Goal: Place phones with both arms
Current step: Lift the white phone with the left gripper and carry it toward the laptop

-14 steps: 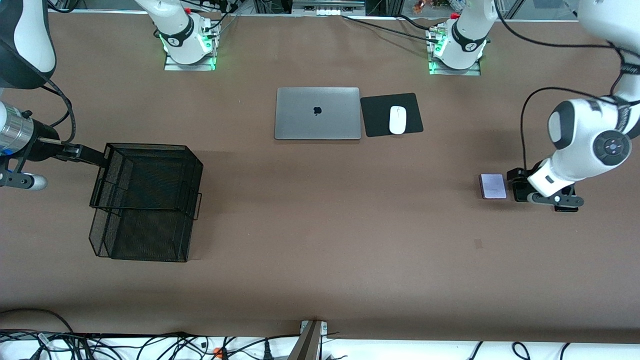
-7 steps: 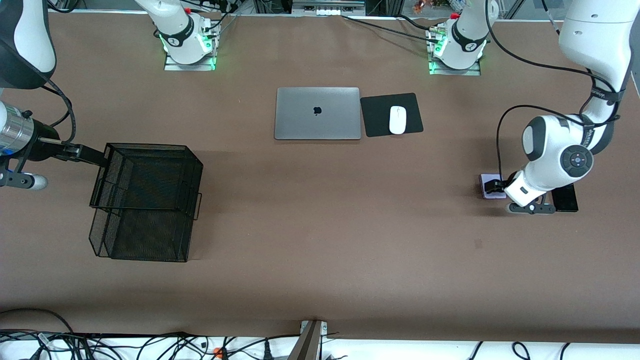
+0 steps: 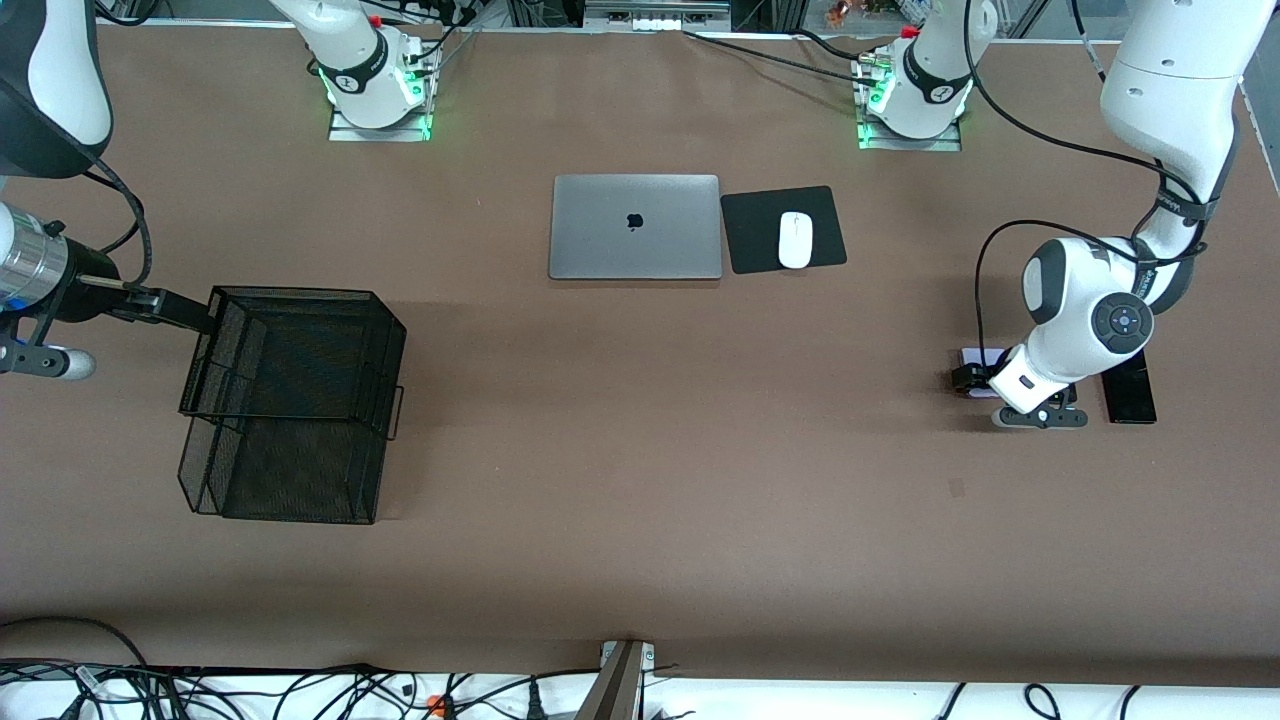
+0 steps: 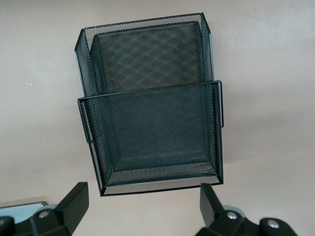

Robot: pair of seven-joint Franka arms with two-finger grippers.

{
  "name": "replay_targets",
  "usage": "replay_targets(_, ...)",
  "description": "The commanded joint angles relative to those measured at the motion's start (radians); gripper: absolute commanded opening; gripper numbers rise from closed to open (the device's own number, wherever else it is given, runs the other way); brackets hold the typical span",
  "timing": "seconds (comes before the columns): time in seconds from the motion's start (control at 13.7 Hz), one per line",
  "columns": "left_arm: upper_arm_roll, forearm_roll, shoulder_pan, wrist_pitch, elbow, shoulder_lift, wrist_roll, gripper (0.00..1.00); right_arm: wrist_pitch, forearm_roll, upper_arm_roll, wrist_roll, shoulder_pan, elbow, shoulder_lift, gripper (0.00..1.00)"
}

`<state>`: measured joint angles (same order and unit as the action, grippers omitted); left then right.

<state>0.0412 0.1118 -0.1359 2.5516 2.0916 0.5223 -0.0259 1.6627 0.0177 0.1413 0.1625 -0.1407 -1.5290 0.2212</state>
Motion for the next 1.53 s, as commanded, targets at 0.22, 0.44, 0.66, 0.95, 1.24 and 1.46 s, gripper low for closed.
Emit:
replay_targets(0.22, 0.000, -0.015, -0.011, 0.091, 0.054, -0.001, -0.002, 0.72, -0.011, 0.008, 0.004, 0.019, -0.004, -0.014, -0.020, 1.00)
replay_targets(0.44, 0.000, -0.015, -0.011, 0.091, 0.053, 0.005, 0.000, 0.13, -0.011, 0.008, 0.004, 0.019, -0.004, -0.014, -0.020, 1.00)
replay_targets(0.66, 0.000, -0.017, -0.010, 0.079, 0.038, 0.002, 0.041, 0.00, -0.011, 0.007, 0.004, 0.019, -0.004, -0.013, -0.020, 1.00)
replay_targets(0.95, 0.003, -0.015, 0.024, -0.194, -0.126, 0.001, 0.093, 0.00, -0.011, 0.007, 0.004, 0.019, -0.004, -0.013, -0.020, 1.00)
replay_targets(1.24, 0.003, -0.024, 0.110, -0.381, -0.295, 0.016, 0.204, 0.00, -0.011, 0.007, 0.004, 0.019, -0.004, -0.013, -0.020, 1.00)
replay_targets(1.46, 0.003, -0.092, 0.241, -0.383, -0.347, 0.048, 0.350, 0.00, -0.011, 0.007, 0.004, 0.019, -0.004, -0.013, -0.020, 1.00)
